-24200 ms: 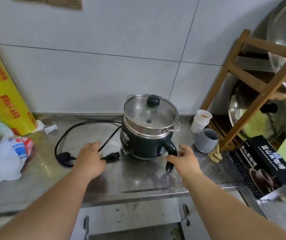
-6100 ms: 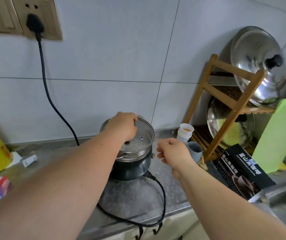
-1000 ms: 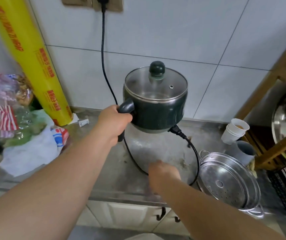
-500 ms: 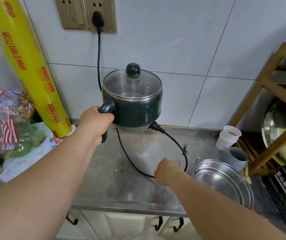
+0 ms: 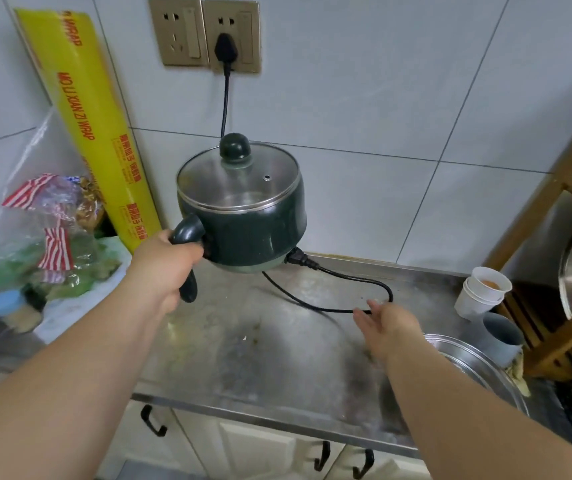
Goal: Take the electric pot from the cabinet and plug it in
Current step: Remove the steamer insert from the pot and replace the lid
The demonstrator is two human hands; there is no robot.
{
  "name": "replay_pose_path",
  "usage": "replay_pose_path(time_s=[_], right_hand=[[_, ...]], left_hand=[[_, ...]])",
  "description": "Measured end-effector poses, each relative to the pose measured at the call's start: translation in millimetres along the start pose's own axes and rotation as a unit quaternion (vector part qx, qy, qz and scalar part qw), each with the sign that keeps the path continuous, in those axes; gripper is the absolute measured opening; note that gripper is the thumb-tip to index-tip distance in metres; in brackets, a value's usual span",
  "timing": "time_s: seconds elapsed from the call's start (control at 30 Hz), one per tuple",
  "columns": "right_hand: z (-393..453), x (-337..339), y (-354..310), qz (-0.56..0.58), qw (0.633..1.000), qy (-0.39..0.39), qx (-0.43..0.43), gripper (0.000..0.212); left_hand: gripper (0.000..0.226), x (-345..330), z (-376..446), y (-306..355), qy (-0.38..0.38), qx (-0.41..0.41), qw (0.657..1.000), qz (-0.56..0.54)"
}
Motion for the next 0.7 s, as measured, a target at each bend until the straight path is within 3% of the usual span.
replay_pose_path(time_s=[0.17, 0.23, 0.3, 0.43, 0.5, 0.6, 0.7], right_hand=[[11.0, -7.4, -27.4, 0.159, 0.985, -0.049, 0.034, 0.037], [21.4, -13.7, -33.7, 0.089, 0.995, -0.032, 0.014, 0.031], [32.0, -10.4, -36.4, -0.064, 0.998, 0.013, -0.020, 0.015], [50.2, -4.4, -45.8, -0.316, 0.945, 0.053, -0.068, 0.023], [55.4, -4.2, -52.1, -0.356, 0.930, 0.059, -0.075, 0.028], [59.4, -8.7, -62.1, -0.318, 0.945, 0.065, -0.046, 0.017], [62.0, -17.4, -68.3, -0.312, 0.950, 0.034, 0.002, 0.020]], left_hand=[[0.024, 3.5, -21.2, -18.1, 0.017, 0.005, 0.999, 0.030], [0.018, -1.3, -33.0, -29.0, 0.029, 0.008, 0.999, 0.040], [0.013, -7.6, -43.2, -42.5, 0.044, 0.021, 0.998, 0.034], [0.011, -24.1, -56.7, -72.4, 0.081, 0.058, 0.995, 0.031], [0.014, -38.2, -64.2, -85.1, 0.089, 0.079, 0.993, 0.017], [0.011, -62.0, -77.9, -95.4, 0.098, 0.092, 0.991, 0.012], [0.010, -87.6, -86.8, -104.2, 0.108, 0.097, 0.989, -0.010]])
Point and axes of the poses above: each hand's wrist, its own z-axis towards the middle knuckle, its own x-axis out of the back of the hand, y = z × x, the point moved 6 cm from there along z, towards the middle knuckle, and after that the axes turned 14 degrees about -y, right-handed, at the moved point
